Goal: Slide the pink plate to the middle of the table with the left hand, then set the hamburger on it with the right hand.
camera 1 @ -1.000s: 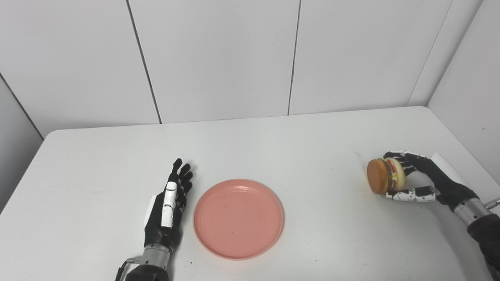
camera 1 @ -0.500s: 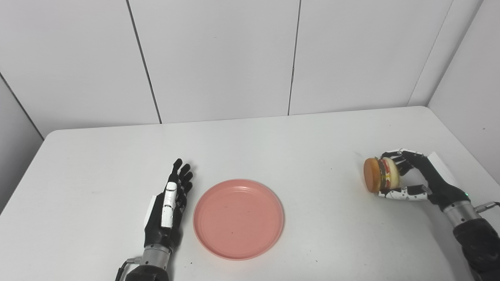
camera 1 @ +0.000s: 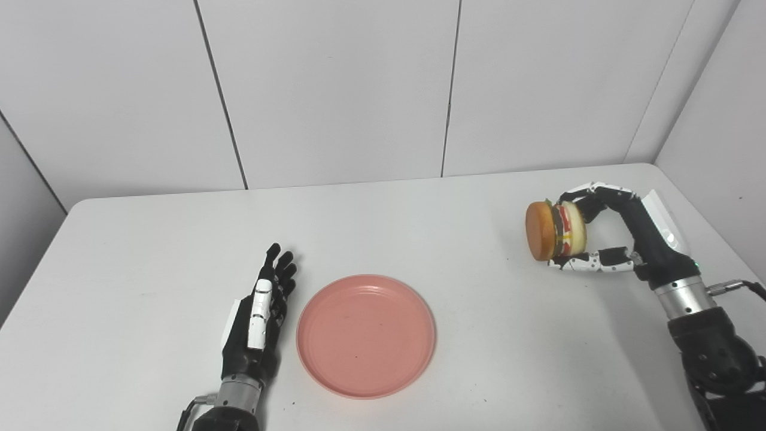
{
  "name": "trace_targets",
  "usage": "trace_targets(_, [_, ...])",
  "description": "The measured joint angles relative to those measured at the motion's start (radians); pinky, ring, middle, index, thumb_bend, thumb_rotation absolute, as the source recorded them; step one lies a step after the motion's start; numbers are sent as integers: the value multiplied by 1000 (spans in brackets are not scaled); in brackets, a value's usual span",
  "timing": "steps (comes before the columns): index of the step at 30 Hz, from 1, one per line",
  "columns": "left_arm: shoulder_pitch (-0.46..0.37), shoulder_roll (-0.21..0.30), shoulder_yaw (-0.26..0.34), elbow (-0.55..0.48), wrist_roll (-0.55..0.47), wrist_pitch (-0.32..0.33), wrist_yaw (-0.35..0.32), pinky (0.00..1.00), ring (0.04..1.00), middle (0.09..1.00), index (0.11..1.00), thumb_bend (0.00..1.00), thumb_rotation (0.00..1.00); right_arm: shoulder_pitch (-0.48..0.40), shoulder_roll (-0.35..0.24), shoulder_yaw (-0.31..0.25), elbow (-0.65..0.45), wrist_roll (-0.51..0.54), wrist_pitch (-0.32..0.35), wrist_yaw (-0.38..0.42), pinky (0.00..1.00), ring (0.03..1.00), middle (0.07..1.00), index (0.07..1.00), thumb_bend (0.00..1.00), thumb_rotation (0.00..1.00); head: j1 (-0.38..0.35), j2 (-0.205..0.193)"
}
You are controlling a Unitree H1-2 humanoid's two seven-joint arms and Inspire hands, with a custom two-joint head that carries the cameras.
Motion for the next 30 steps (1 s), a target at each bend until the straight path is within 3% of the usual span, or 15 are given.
trace_targets(6, [2, -2, 3, -3, 0, 1, 1, 1000, 980, 969, 974, 549, 1000, -29, 43, 29, -82, -3, 82, 38, 176, 262, 428, 526, 509, 0, 8, 0])
trace_targets(9, [2, -2, -1, -3, 1, 1, 0, 1000, 984, 976, 985, 549, 1000, -65, 53, 54, -79, -35, 79, 40, 326, 395, 455, 518, 512, 0, 8, 0])
trace_targets(11, [2, -1, -4, -3, 1, 1, -1, 1000, 982, 972, 981, 548, 1000, -90, 55, 75, -59, -49, 75, 45, 353, 412, 454, 524, 511, 0, 12, 0])
trace_targets(18, [4, -2, -8, -8, 0, 3, -1, 1000, 980, 968, 979, 548, 1000, -114, 81, 135, -54, -78, 76, 75, 342, 402, 448, 528, 511, 0, 21, 0])
trace_targets(21, [8, -2, -10, -15, 1, 5, 0, 1000, 980, 965, 973, 559, 1000, -130, 87, 162, -46, -96, 76, 95, 283, 352, 429, 525, 510, 0, 25, 2])
trace_targets(27, [11, -1, -18, -18, 14, 6, 2, 1000, 978, 965, 971, 566, 1000, -186, 103, 210, -22, -137, 74, 110, 395, 457, 469, 511, 513, 0, 34, 3])
trace_targets(30, [17, -2, -25, -28, 25, 12, 5, 1000, 974, 964, 969, 565, 1000, -202, 118, 243, -22, -151, 66, 120, 348, 426, 473, 508, 514, 0, 37, 5])
